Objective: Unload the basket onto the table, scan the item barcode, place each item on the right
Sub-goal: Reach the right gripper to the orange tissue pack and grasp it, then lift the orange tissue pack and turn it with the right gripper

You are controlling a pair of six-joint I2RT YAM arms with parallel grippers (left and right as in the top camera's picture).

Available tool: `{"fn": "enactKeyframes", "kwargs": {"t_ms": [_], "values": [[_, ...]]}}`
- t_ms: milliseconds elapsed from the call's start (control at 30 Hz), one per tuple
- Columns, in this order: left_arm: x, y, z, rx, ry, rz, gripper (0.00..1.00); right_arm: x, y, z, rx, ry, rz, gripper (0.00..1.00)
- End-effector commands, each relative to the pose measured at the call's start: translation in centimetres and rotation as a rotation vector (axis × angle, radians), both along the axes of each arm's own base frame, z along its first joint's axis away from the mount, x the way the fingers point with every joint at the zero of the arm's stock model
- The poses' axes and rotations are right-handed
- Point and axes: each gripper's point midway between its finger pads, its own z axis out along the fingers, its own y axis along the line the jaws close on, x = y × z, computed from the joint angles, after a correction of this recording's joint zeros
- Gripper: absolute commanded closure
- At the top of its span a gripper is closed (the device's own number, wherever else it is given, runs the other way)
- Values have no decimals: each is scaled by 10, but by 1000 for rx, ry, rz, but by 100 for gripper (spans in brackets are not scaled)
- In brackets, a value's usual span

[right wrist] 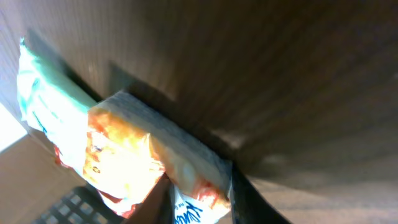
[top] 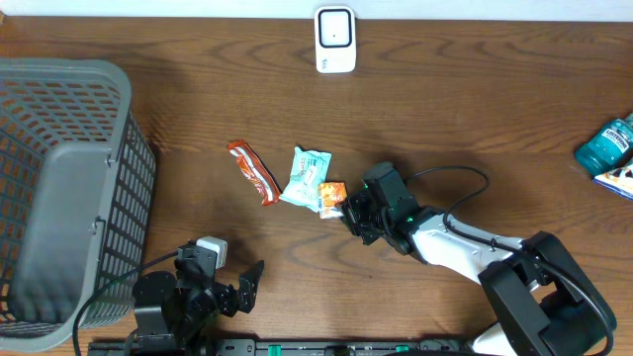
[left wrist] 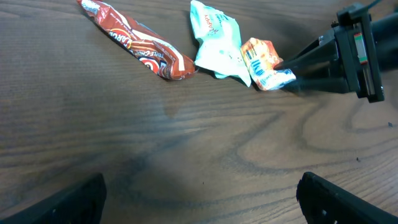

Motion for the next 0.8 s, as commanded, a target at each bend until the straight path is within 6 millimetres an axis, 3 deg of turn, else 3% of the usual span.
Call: {"fn": "enactKeyframes", "kwargs": {"t_ms": [0,200,267,400,533,767], "values": [[0,0,1,-2,-1,3,2,2,-3,-6,-48,-57,53,98],[0,0,1,-3,-1,2,2,-8,3,-5,-52,-106,224,99],[0,0,1,-2,-1,3,2,-16,8,2,29,-82,296,99],[0,0,1,-3,-1,2,2,-37,18,40,332,-102,537,99],[0,0,1,-2,-1,3,2,-55,6,80,615,-95,656,99],[0,0,1,-2,-1,3,2,-79,3,119,861,-78,770,99]]}}
